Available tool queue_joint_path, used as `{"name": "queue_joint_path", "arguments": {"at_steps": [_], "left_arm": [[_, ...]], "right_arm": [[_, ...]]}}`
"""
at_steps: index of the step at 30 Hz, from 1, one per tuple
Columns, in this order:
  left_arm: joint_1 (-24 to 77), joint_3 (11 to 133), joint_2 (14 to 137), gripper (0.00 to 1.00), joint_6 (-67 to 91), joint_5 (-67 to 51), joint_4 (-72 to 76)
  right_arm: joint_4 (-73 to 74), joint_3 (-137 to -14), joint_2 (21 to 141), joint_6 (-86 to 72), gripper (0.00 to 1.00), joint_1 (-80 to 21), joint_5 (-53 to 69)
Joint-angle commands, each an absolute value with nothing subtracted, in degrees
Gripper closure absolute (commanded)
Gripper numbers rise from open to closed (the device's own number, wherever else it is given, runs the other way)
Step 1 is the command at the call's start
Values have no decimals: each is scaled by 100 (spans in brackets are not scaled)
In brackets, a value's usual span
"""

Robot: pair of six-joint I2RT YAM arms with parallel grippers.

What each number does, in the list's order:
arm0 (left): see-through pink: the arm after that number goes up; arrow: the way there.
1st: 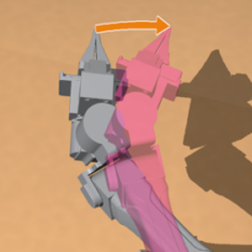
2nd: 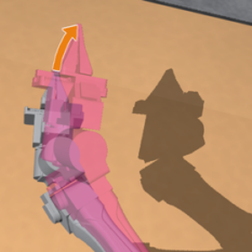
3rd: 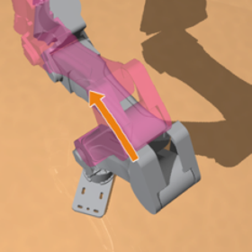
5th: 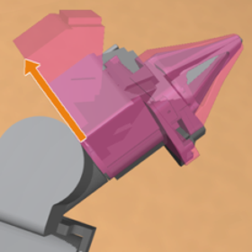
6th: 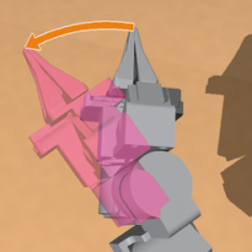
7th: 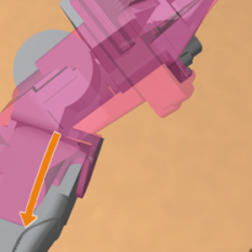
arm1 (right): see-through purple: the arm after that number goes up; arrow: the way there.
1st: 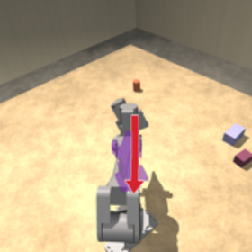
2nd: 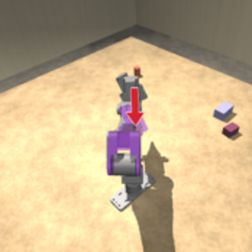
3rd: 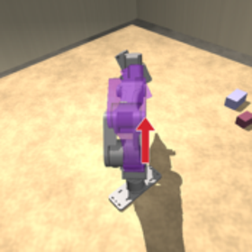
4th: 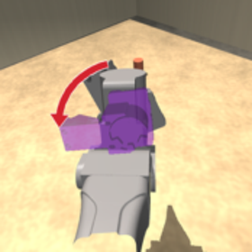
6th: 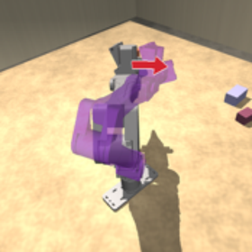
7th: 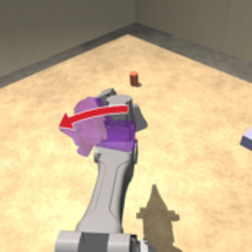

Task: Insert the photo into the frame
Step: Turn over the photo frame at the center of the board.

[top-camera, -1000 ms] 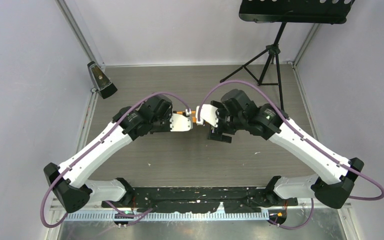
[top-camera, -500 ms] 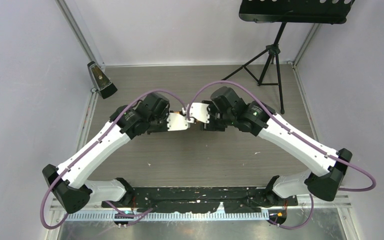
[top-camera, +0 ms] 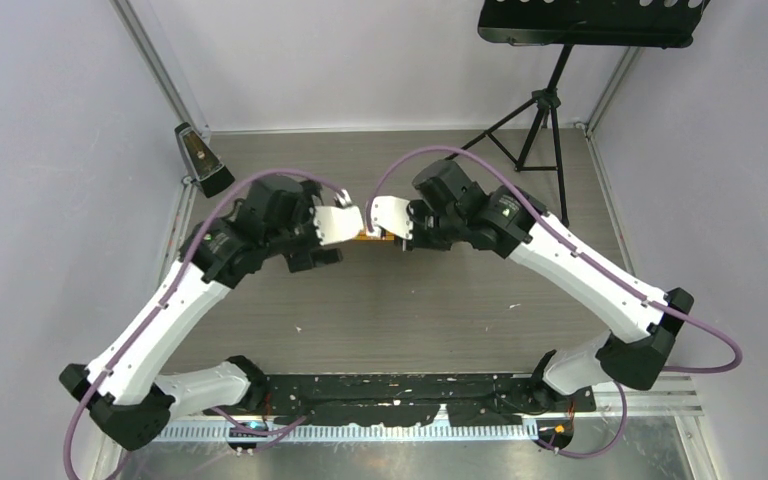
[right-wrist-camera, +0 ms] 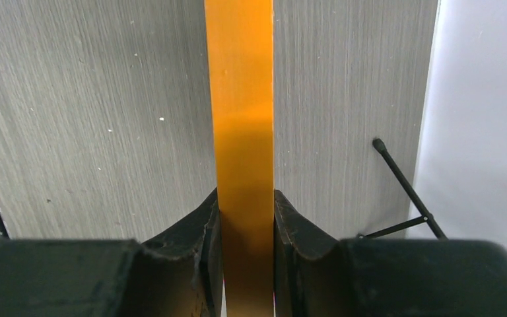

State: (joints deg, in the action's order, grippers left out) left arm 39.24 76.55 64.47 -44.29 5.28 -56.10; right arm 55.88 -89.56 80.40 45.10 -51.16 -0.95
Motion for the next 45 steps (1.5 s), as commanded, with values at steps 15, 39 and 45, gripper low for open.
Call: {"name": "queue_joint_path", "arguments": {"at_steps": [15,39,45], "left_arm": [[2610,8488,5217,0,-3128,203,-4680],[2610,7216,5304,0,-2662,-318,-4210],[2613,7044,5391,0,-2645,-421,-4225]], "right_arm": [[6283,-12245,9218,1150,94,-3273,2266],[312,-5572,8060,-2864,94,-1476,3806],[-2167,-4331,8590,-3893,91,-1372,4052]]}}
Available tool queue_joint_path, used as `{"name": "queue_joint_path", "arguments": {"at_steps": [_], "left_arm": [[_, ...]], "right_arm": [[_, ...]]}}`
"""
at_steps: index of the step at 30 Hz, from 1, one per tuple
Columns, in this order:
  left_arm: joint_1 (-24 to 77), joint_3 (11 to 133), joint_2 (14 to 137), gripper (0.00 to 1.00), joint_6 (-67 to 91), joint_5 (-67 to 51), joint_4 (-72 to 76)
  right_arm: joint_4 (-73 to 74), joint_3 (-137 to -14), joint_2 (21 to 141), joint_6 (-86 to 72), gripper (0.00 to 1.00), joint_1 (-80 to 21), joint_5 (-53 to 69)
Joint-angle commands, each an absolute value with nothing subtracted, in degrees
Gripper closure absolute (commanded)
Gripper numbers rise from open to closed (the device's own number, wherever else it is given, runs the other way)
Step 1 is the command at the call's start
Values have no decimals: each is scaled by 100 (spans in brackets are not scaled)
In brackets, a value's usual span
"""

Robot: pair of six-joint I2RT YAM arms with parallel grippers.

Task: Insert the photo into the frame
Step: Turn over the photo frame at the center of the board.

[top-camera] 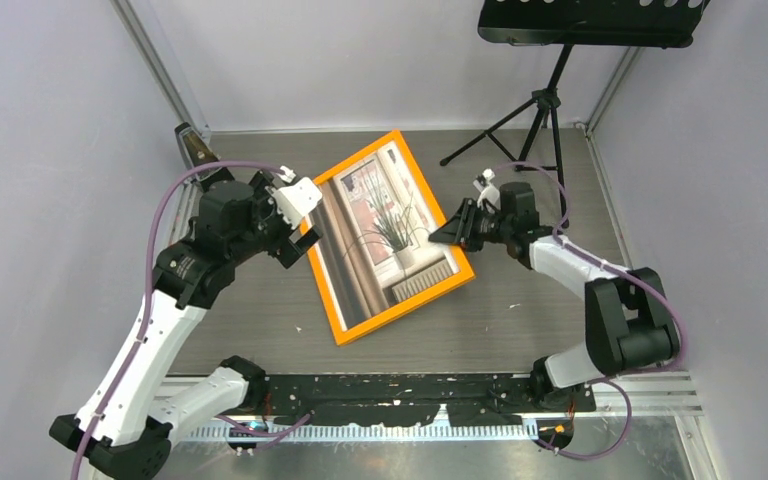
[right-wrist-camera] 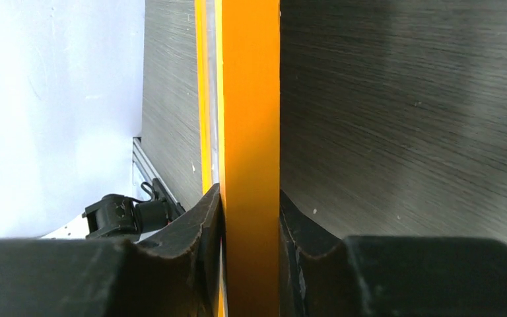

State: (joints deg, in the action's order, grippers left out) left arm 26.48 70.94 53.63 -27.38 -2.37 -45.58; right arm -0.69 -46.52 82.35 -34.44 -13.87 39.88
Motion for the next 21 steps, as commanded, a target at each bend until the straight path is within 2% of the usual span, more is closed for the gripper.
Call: {"name": "queue_joint_path", "arguments": {"at_steps": [1,5,7,10,12,17,21], "left_arm": [[2613,7043,5408,0,-2645,-423,-4227],[2619,7047,5508,0,-2602,-421,-4259],[2619,7064,5559,0,-2601,-416,-4298],[2619,7064,5636,0,-2634,-392,-4334],[2619,7041,5689,0,-2666,-368,-4346],[2619,6928,5763,0,-2711,-344,-4288],[2619,6811,5751,0,-2746,-348,-4198]], "right_arm": [[-2552,-4288,8716,-4074,89,-1330,4153],[-3662,-4054,9598,-4518,81,-1284,4422],[-3969,-4030,10040,-4580,74,-1288,4544],[-4322,-3989,10570,-4624,54,-1232,4652],[-4447,-3959,10780,-4687,45,-1153,4704],[-4319,-3903,10783,-4484,32,-924,4856],[-3392,-3884,10324,-3794,23,-682,4781]]}}
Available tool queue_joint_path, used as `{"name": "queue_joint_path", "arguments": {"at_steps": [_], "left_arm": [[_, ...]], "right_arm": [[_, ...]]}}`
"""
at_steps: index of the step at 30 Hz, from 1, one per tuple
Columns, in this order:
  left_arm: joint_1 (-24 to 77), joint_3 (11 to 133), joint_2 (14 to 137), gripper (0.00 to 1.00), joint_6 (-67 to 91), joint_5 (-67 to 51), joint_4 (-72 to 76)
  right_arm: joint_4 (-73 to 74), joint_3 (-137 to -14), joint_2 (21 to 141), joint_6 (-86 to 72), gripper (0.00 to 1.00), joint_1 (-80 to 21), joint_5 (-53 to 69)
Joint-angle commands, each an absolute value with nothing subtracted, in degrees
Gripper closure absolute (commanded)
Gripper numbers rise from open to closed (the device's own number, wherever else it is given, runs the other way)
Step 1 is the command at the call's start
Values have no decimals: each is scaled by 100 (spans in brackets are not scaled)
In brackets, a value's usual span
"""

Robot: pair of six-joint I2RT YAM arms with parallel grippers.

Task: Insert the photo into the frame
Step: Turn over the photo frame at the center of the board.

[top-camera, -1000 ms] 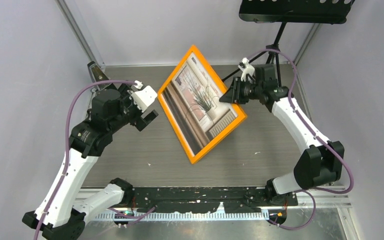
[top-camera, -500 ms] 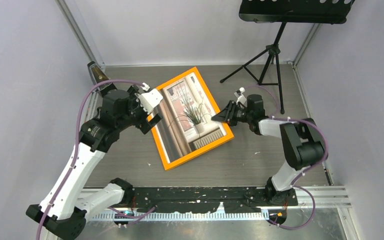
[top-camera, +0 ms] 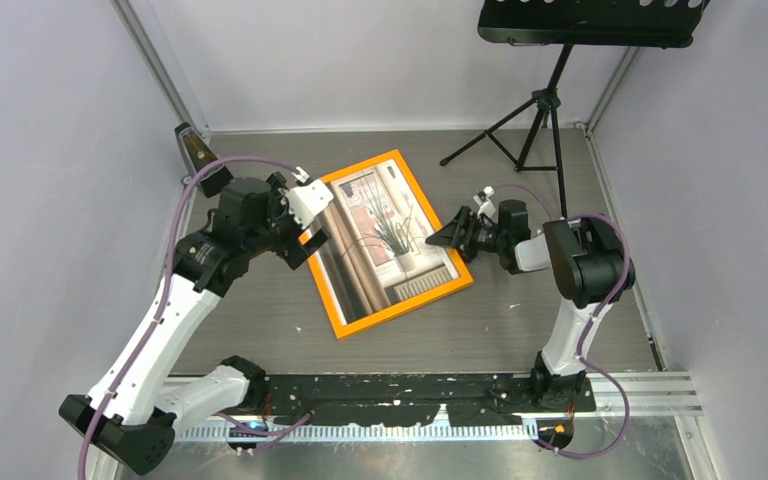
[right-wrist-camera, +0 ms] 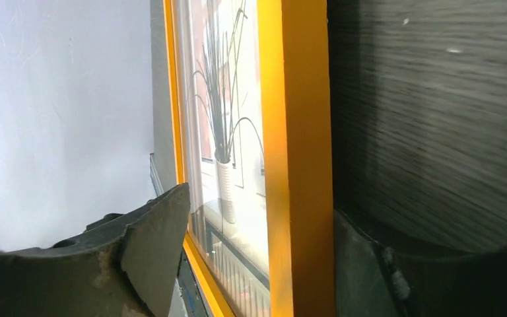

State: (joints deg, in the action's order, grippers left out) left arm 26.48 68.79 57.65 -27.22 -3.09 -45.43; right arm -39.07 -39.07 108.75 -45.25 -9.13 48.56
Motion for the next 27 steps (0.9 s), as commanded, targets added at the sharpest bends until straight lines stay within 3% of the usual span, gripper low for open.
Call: {"name": "queue_joint_path", "arguments": {"at_steps": [1,4,10,18,27], "left_arm": [[2619,6790,5758,0,-2750,-351,-4189],[2619,6707,5774,0,-2760,-292,-4148],[2619,6416,5762,1,-2693,-55,-3894],[2614,6223,5755,0,-2553,281,-3740],[2195,6003,5585,0,-1602,681,-3501]], "right_arm": [[-2771,-3893,10198,-3346,22,-627,4625],[-1045,-4099,9550,-2355,18,-606,4176],[762,-4418,8695,-1138,13,-606,3265],[1964,-4866,7923,-230,9,-603,2466],[2158,-5450,6885,426,1,-609,1800]]}}
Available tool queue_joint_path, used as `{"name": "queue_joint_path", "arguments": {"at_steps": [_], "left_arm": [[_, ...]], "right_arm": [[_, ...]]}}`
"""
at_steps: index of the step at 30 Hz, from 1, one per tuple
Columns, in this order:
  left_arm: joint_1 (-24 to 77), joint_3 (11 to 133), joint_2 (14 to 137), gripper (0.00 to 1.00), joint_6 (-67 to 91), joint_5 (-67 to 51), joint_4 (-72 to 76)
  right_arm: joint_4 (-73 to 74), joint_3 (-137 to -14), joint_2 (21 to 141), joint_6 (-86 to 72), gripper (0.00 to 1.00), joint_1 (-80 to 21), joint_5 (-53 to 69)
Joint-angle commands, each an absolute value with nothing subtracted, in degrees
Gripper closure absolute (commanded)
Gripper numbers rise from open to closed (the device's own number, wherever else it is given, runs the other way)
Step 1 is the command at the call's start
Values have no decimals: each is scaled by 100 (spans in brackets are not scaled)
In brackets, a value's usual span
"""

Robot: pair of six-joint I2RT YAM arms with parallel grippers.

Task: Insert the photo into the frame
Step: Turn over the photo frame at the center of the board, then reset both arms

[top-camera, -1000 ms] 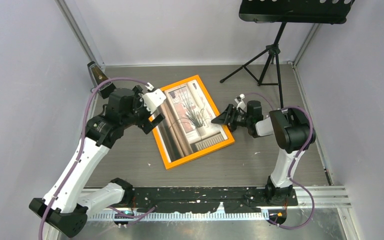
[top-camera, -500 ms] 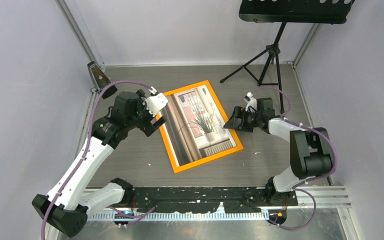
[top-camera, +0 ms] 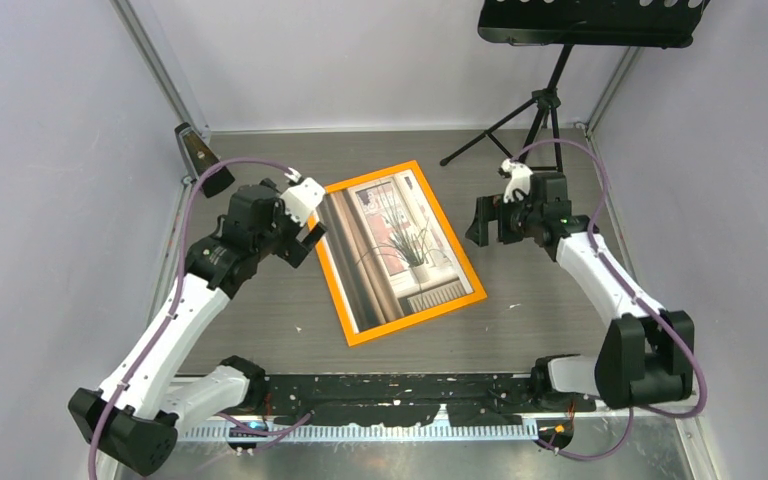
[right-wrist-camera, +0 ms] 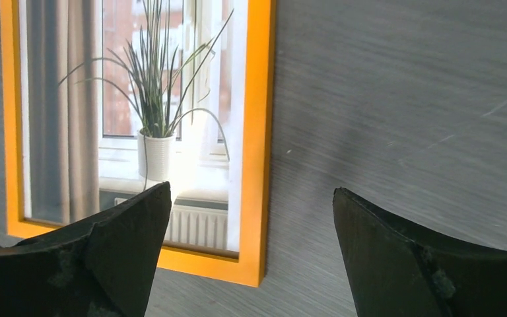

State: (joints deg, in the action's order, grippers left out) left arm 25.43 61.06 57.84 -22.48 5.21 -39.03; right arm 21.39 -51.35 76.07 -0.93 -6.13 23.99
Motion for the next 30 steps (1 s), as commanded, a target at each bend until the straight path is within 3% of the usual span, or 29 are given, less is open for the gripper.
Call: {"name": "queue_joint_path", "arguments": {"at_steps": [1,15,30], "left_arm": [[2038,5945,5523,0,-1476,608,-3479],[506,4804,3941,0,-300,-276,-2392],[175,4115,3613,0,-320,-207,-1571]], "right_arm": [[2090,-5423,6601,511,2,-608,1588],[1536,-4902,4772,989,5,-494,49],[1406,-4715,4729,1173,4,-330,-96]]}}
